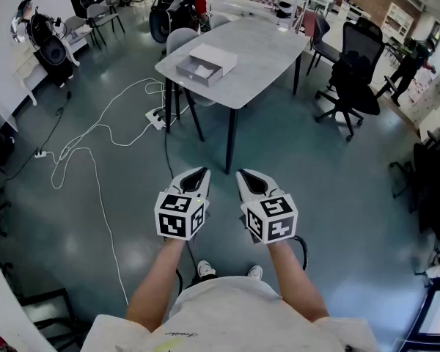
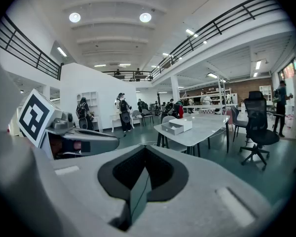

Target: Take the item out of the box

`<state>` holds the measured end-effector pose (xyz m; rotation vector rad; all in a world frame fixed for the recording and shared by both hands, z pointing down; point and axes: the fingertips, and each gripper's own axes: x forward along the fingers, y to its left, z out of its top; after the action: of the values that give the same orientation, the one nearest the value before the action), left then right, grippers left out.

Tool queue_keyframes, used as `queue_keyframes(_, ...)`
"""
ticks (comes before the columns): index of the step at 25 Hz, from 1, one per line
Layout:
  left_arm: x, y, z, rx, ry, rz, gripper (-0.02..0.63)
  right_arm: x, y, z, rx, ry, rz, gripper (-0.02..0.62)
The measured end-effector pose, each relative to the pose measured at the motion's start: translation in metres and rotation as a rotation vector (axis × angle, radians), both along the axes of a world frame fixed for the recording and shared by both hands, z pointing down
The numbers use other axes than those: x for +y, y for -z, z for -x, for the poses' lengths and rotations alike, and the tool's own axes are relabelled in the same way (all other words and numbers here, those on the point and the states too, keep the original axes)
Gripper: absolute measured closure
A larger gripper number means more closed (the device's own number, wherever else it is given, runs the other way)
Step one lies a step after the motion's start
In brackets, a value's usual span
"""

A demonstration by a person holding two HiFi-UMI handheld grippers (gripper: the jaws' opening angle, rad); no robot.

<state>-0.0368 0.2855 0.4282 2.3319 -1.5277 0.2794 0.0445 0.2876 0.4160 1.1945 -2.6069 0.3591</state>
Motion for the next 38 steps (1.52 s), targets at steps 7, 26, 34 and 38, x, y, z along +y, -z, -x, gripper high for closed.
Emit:
queue_keyframes(7,0.001,-0.004,0.036,0.027,0.007,0.011,0.586,0.001,-0.006,0.031,-0.004,-0.029,0.018,0.591)
queue_keyframes(26,-0.052,-0.019,0.066,0.042,0.038,0.051,0.586,-0.059,-0.017,0.055,-0.058,-0.011,0.039,0.591)
queue_keyframes(34,-0.135,-0.033,0.054,0.036,0.061,0.094,0.586,-0.145,-0.028,0.042,-0.083,0.012,0.07,0.591)
queue_keyframes(38,-0.178,-0.031,0.041,0.025,0.07,0.098,0.586,-0.188,-0.028,0.031,-0.092,0.02,0.083,0.591)
